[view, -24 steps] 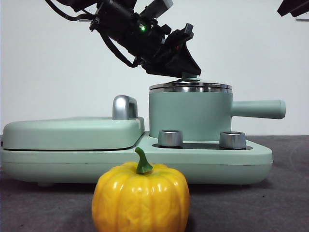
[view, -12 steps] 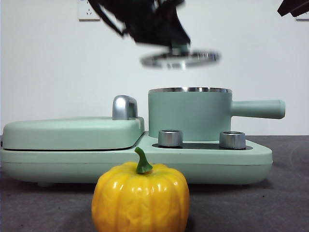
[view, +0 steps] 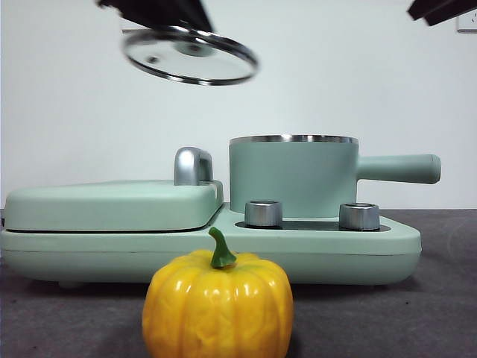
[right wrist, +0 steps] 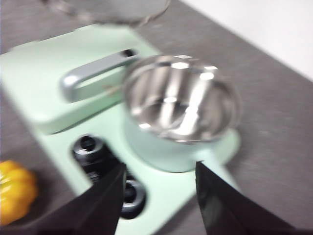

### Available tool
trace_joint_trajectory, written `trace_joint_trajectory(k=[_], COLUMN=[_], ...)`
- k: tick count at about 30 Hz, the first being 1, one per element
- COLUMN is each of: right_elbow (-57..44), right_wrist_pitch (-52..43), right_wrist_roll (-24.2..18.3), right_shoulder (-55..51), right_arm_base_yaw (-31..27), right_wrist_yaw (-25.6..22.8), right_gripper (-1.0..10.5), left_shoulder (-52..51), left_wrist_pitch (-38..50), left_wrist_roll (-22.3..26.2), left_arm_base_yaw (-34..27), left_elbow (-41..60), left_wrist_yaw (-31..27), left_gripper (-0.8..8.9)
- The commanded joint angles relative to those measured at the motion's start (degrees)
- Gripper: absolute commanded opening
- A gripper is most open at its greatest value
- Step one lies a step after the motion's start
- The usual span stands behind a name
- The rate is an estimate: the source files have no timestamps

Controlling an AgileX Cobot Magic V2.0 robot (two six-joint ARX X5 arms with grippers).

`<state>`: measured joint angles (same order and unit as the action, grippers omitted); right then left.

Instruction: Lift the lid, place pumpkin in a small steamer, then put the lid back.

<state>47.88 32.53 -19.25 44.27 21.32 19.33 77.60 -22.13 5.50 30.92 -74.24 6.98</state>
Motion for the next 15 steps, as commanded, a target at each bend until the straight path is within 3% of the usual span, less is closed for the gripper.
trace_joint_trajectory(k=[1,8,12,15], right_elbow=[1.0,1.0,1.0,1.0], right_wrist_pitch=[1.7,3.0,3.0,3.0], right_wrist_roll=[-1.2,-2.9,-2.9,-3.4], right_shoulder=[2.3,9.1,13.0,16.1], right_arm_base_yaw=[5.5,19.4,25.1,27.8], right_wrist_yaw=[0.2,-0.8,-2.9,-3.5], right_gripper=[2.3,2.3,3.3,3.3], left_shoulder=[-3.7,-14.8,-21.6,-26.4], left_wrist_pitch=[-0.9,-3.3,-5.2,-7.0], left_wrist_roll=[-0.5,-2.9,-5.0,-5.7], left_arm_base_yaw=[-0.9,-5.2,-7.1,-8.2], left_elbow=[-0.2,9.7,16.0,19.3], left_wrist_yaw=[-0.1,-1.3,-2.6,-3.9], left_gripper=[0.16,0.16,0.16,0.16])
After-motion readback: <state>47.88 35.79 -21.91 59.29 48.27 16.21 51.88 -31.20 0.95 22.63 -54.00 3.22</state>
